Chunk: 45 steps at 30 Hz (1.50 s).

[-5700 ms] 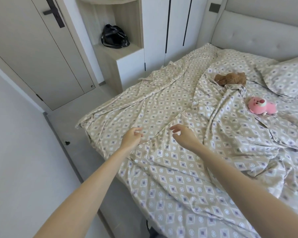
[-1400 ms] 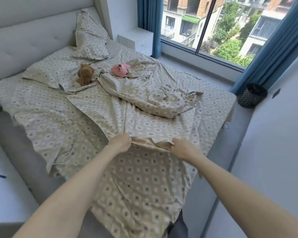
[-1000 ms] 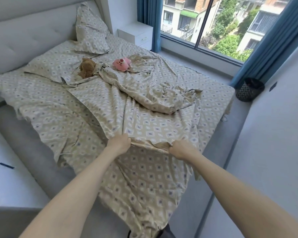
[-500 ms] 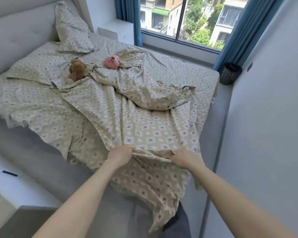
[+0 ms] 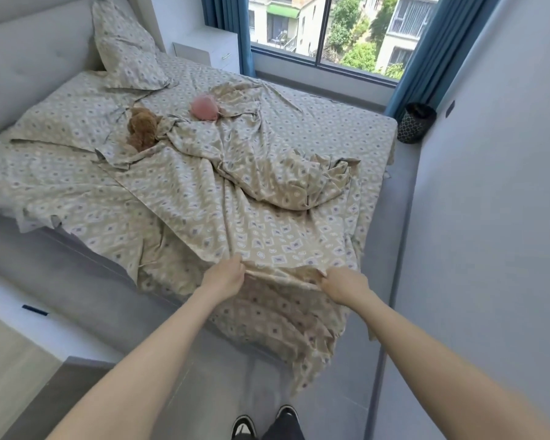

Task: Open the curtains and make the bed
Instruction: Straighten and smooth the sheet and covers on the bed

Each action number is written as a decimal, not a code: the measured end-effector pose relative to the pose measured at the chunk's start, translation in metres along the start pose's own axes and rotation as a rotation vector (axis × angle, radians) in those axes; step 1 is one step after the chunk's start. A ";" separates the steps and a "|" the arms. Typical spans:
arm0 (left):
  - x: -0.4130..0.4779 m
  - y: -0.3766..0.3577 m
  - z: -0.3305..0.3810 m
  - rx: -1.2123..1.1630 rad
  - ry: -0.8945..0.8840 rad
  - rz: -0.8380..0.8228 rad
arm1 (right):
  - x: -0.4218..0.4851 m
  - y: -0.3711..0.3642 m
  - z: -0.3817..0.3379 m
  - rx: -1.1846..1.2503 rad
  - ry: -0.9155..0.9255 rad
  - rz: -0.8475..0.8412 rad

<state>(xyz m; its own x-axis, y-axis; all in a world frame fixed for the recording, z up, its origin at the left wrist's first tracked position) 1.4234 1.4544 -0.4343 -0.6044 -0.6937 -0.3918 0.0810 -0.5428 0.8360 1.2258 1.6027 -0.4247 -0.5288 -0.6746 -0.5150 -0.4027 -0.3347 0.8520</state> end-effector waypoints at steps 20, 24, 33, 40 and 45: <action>0.039 0.018 -0.015 -0.422 -0.017 -0.012 | 0.049 -0.009 -0.018 0.253 0.116 0.013; 0.042 0.007 -0.058 -0.364 0.060 -0.099 | 0.052 -0.039 -0.048 0.324 0.143 -0.076; 0.104 -0.031 -0.138 -0.196 0.011 -0.301 | 0.088 -0.125 -0.113 0.402 -0.021 -0.172; 0.152 -0.094 -0.192 0.003 -0.119 -0.413 | 0.132 -0.214 -0.153 0.372 -0.124 -0.259; 0.177 -0.144 -0.216 0.082 -0.159 -0.445 | 0.163 -0.257 -0.153 0.274 -0.145 -0.285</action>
<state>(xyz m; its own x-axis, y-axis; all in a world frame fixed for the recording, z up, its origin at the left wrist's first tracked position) 1.4763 1.3077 -0.7072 -0.6807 -0.3176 -0.6601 -0.2721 -0.7270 0.6304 1.3571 1.4778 -0.7130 -0.4593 -0.4746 -0.7509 -0.7213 -0.2942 0.6271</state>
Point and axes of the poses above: each hand's wrist, its own x-axis towards the middle knuckle, its own y-axis out of the back of the hand, z = x × y, the point moved 2 cm from there along x, towards the middle knuckle, and after that the axes turned 1 degree about -y, right-handed, at the moved point
